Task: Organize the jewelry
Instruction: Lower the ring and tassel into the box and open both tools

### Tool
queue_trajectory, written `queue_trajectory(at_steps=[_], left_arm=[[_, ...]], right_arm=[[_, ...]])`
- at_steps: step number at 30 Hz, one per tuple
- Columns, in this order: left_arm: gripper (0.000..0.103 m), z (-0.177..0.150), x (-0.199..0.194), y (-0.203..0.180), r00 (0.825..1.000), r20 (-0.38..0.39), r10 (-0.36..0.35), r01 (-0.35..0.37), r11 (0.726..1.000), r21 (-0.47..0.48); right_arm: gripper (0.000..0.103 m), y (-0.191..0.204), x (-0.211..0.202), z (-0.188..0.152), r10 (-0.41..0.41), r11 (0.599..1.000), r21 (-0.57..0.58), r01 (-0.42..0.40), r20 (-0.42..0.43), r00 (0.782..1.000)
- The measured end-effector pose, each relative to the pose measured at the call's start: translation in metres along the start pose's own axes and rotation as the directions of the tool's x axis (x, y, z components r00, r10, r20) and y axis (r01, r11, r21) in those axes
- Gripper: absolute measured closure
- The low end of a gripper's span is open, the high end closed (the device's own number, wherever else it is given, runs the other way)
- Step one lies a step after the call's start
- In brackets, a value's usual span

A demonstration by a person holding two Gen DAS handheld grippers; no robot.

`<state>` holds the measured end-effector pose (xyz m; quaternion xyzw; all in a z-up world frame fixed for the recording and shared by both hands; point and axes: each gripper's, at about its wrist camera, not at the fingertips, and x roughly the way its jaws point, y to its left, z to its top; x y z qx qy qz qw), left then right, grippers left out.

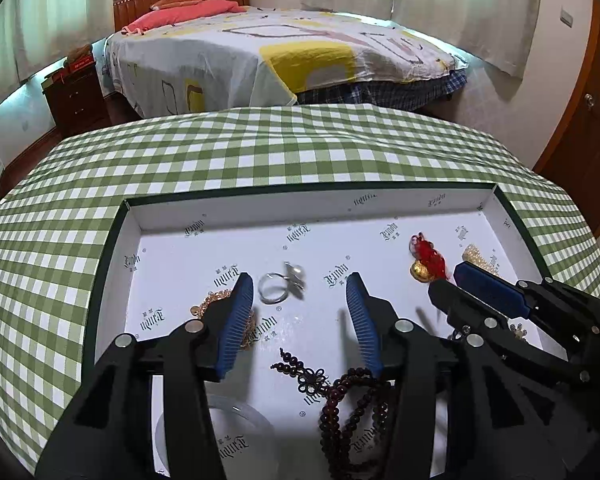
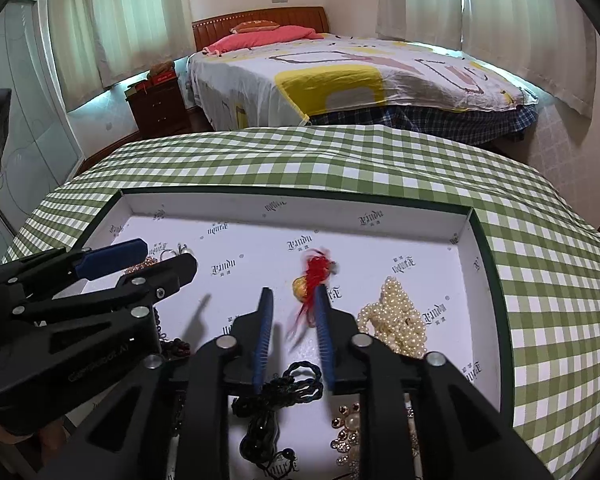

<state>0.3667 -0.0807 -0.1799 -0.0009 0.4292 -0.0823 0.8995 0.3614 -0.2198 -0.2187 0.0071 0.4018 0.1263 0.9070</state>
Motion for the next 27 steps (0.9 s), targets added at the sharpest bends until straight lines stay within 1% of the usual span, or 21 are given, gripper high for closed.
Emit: queue_trajectory(at_steps=[4,7,9,12,16,18,22,27], left_arm=[[0.055,-0.001,-0.002,0.0,1.0,0.0,-0.002,0.002,1.0,0.002],[0.05,-0.001,-0.005,0.002,1.0,0.009,0.003,-0.003,1.0,-0.003],[0.046,-0.001,-0.008,0.004,1.0,0.018,0.003,-0.003,1.0,-0.011],[0.044,-0.001,-0.014,0.006,0.999,0.033,0.006,-0.005,1.0,-0.015],[0.042,-0.001,-0.025,0.006,0.998,0.059,0.013,-0.012,1.0,-0.01],[0.038,-0.001,-0.032,0.006,0.997,0.079,0.022,-0.021,1.0,-0.01],[0.038,-0.002,-0.048,0.008,0.993,0.121,0.012,-0.01,1.0,-0.017],[0.034,-0.008,-0.075,0.01,0.985,0.171,0.011,-0.007,1.0,-0.023]], right_arm=[[0.077,0.001,-0.003,0.0,-0.004,1.0,-0.001,0.004,0.01,1.0],[0.072,-0.001,-0.006,0.0,-0.013,1.0,0.003,0.013,0.022,1.0],[0.066,-0.002,-0.01,0.001,-0.02,1.0,0.007,0.02,0.033,0.999],[0.061,-0.004,-0.016,0.0,-0.032,0.999,0.012,0.031,0.051,0.998],[0.061,-0.001,-0.023,0.0,-0.043,0.999,0.005,0.042,0.069,0.997],[0.061,0.0,-0.028,0.0,-0.049,0.999,0.003,0.049,0.079,0.996],[0.061,0.002,-0.036,-0.001,-0.053,0.999,0.006,0.053,0.095,0.994],[0.059,0.008,-0.056,-0.001,-0.05,0.999,0.007,0.049,0.128,0.991]])
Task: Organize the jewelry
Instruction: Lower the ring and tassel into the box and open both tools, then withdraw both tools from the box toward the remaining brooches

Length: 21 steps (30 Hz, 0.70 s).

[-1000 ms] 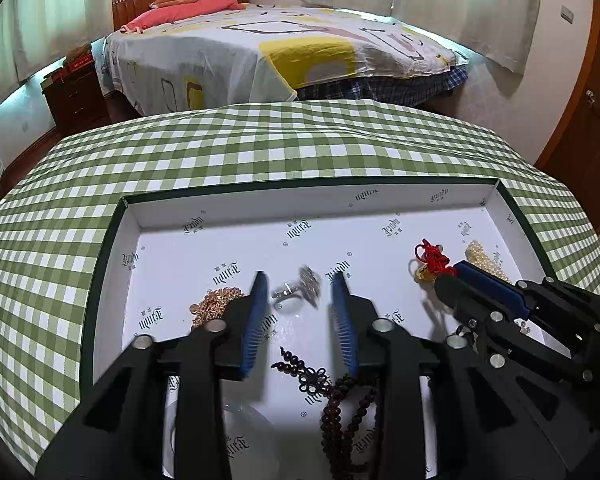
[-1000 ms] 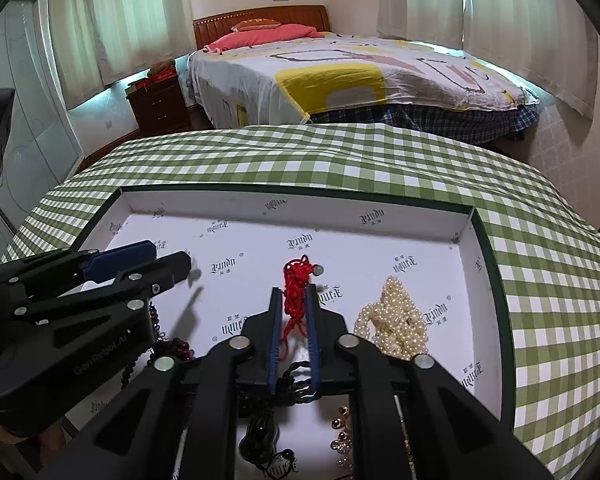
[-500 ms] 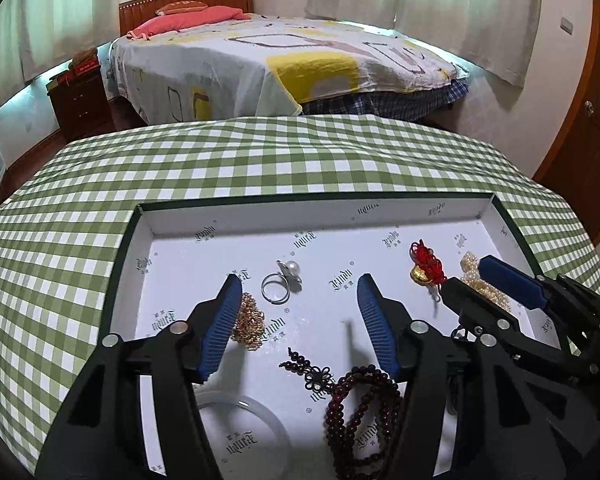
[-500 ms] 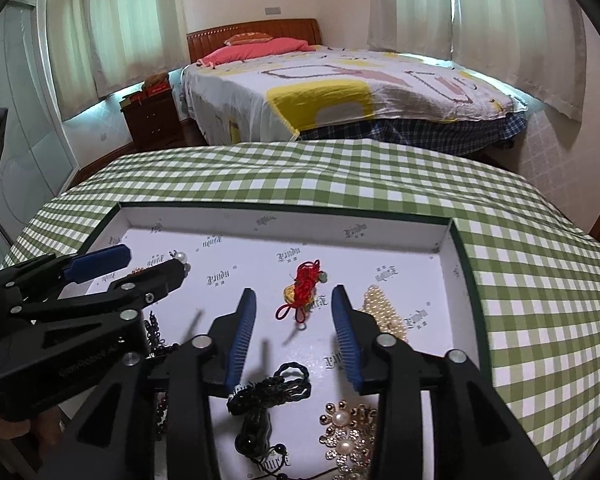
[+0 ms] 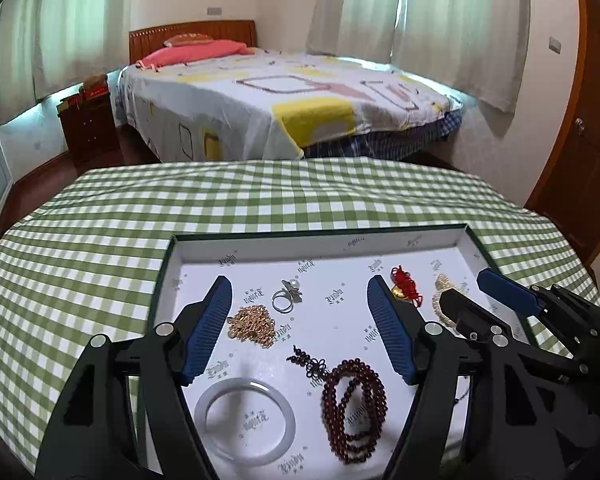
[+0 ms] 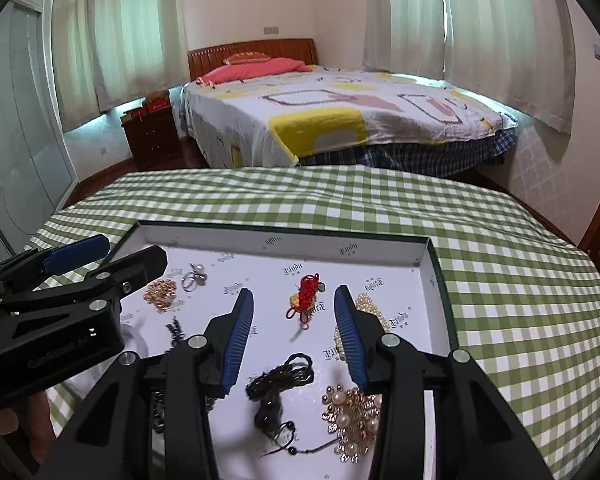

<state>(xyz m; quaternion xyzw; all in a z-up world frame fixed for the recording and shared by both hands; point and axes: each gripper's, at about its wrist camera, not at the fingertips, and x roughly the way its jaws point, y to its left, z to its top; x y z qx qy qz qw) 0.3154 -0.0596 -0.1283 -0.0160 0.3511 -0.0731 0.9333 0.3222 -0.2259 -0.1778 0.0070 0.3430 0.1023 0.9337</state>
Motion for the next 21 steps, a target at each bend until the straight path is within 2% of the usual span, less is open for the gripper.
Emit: queue_trajectory(at_steps=[8,11,21], left_arm=[[0.031,-0.006,-0.045,0.006,0.998,0.063,-0.012,0.014,0.999,-0.031],[0.027,-0.007,-0.062,0.005,0.996,0.092,-0.005,0.008,1.0,-0.03],[0.024,-0.028,-0.116,0.013,0.987,0.162,0.018,-0.012,0.999,-0.034]], right_arm=[[0.057,0.014,-0.035,-0.003,0.009,1.0,-0.008,-0.008,0.055,0.998],[0.056,0.021,-0.05,-0.006,0.013,1.0,-0.015,-0.012,0.073,0.997],[0.052,0.033,-0.09,-0.026,0.016,1.0,-0.022,-0.014,0.107,0.994]])
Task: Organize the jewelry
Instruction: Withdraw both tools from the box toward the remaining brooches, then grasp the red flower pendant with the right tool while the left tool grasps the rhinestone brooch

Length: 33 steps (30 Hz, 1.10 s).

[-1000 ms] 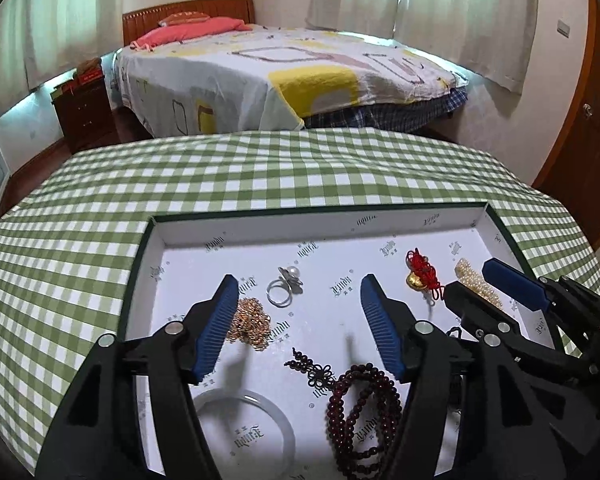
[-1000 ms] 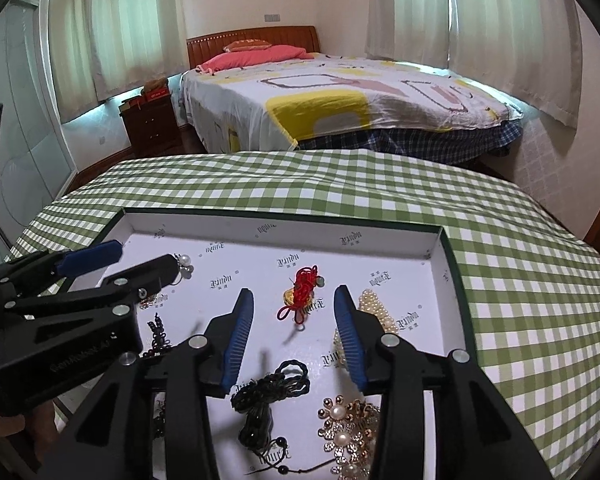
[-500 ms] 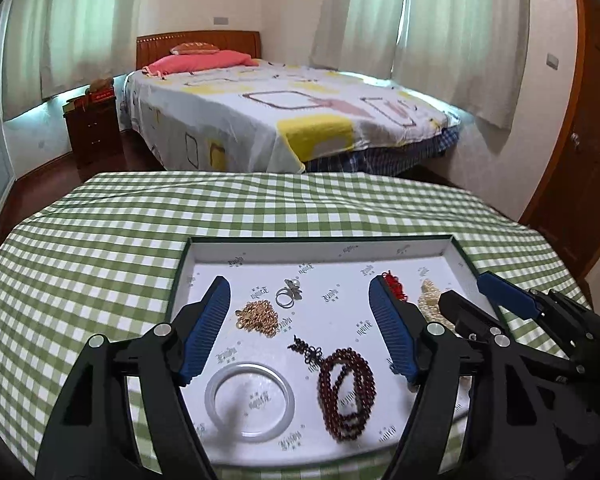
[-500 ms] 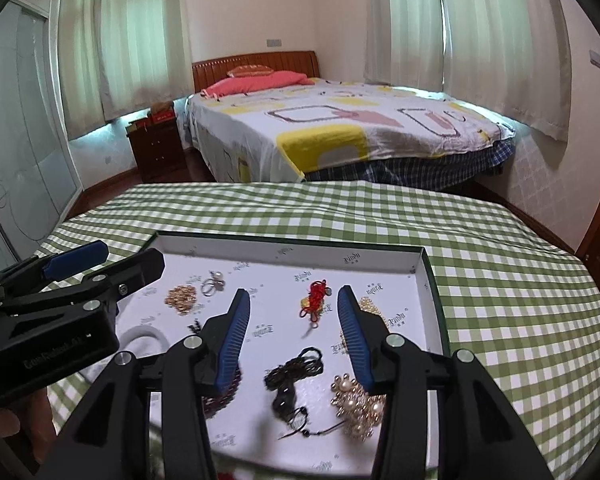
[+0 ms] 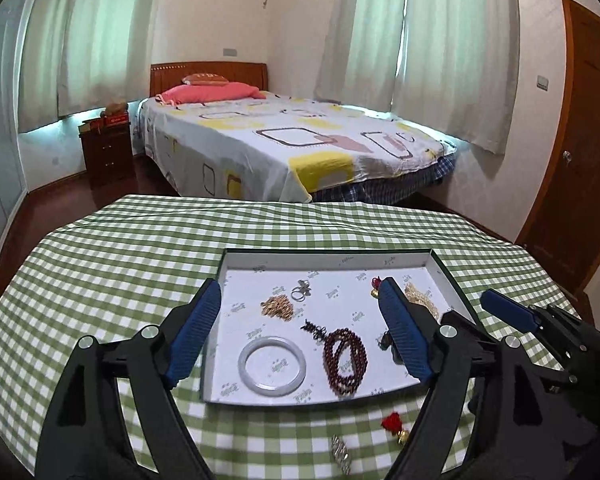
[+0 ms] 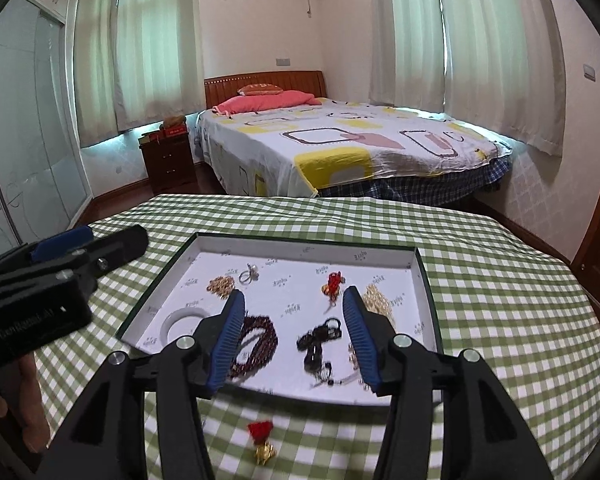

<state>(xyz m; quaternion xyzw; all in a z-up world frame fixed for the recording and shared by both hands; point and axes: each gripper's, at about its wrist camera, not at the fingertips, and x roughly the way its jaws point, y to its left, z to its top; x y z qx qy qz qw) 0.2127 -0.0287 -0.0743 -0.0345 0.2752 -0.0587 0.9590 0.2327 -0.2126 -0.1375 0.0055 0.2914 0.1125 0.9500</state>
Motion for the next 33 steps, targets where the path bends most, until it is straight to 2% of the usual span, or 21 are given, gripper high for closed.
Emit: queue_trajectory(at_steps=[9,17,26,33], left_arm=[[0.023,-0.036,-0.028,0.012,0.999,0.01,0.033,-0.033,0.999,0.01],[0.023,-0.07,-0.027,0.034,0.995,-0.059,0.079,-0.079,0.997,-0.003],[0.023,-0.087,-0.018,0.061,0.986,-0.107,0.124,-0.13,0.991,-0.043],[0.023,-0.094,-0.008,0.066,0.981,-0.142,0.13,-0.138,0.989,-0.049]], right_arm=[[0.052,0.0,-0.017,-0.039,0.003,1.0,0.019,-0.002,-0.025,1.0],[0.052,0.01,-0.002,-0.074,0.03,0.999,0.019,-0.029,-0.111,0.993],[0.052,0.024,0.029,-0.086,0.047,0.998,-0.017,-0.052,-0.202,0.978],[0.059,0.024,0.05,-0.087,0.06,0.998,-0.018,-0.068,-0.272,0.96]])
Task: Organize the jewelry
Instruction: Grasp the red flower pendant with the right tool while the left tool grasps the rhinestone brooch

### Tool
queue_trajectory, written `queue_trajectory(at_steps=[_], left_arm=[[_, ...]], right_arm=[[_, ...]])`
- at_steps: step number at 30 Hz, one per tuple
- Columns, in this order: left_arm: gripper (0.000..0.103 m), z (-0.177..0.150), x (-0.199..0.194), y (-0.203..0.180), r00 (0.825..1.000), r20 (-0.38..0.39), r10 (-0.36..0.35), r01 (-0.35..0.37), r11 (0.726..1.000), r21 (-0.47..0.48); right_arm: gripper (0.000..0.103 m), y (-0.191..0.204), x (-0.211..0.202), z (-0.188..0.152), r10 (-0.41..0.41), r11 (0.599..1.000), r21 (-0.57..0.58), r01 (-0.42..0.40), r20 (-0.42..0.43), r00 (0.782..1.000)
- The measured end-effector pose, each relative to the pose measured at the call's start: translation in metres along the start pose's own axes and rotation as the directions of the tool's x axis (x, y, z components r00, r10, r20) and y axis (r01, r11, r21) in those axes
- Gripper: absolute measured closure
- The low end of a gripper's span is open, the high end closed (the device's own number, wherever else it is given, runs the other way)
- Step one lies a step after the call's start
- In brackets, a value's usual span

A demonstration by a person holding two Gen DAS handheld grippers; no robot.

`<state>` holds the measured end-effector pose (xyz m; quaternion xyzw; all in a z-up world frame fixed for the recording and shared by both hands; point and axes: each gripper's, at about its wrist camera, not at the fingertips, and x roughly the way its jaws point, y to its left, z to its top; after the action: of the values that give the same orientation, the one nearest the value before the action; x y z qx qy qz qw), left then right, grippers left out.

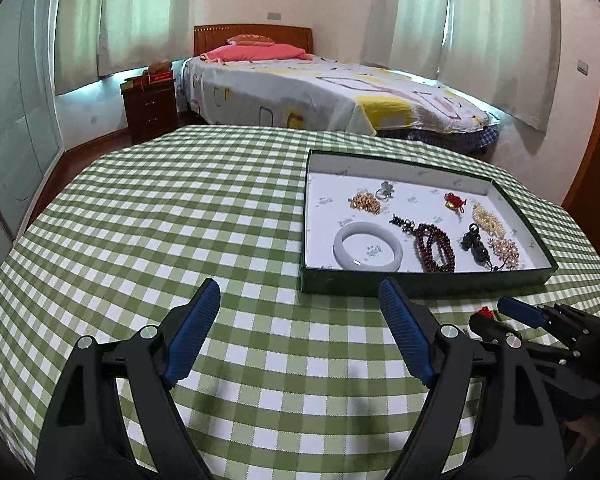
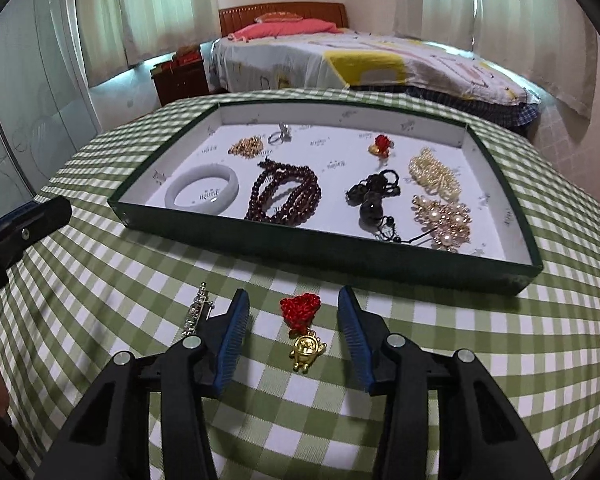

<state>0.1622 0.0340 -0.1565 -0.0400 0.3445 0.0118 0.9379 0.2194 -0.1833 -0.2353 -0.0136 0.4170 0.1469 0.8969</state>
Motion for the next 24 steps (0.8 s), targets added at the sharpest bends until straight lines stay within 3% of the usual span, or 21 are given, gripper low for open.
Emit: queue_trajectory(at_steps=[4,6,9,16,24], left_arm=[[0.023,-0.004,0.006,-0.004,1.0,-0.021,-0.009,0.009,1.0,0.001],[0.023,-0.006,0.008,-0.008,0.999,-0.03,-0.015,0.015,1.0,0.009],[0.023,-0.008,0.008,-0.013,0.999,-0.035,-0.02,0.021,1.0,0.021],[0.023,-0.013,0.009,-0.03,0.998,-0.052,-0.046,0.048,0.998,0.049],[0.023,-0.021,0.01,-0.062,0.994,-0.069,-0.088,0.095,0.991,0.098]], right_arm=[[0.065,-0.002,0.003,0.0,0.003,1.0,0.001,-0.003,-0.023,1.0],[0.078,-0.002,0.003,-0.001,-0.007,1.0,-0.008,0.007,-0.025,1.0],[0.088,-0.004,0.002,-0.002,-0.005,1.0,-0.006,0.005,-0.025,1.0],[0.089,-0.012,-0.015,-0.005,-0.033,0.999,-0.014,0.034,0.018,0.999],[0.089,-0.043,-0.042,-0.011,-0.065,0.997,0.053,0.062,0.061,0.996]])
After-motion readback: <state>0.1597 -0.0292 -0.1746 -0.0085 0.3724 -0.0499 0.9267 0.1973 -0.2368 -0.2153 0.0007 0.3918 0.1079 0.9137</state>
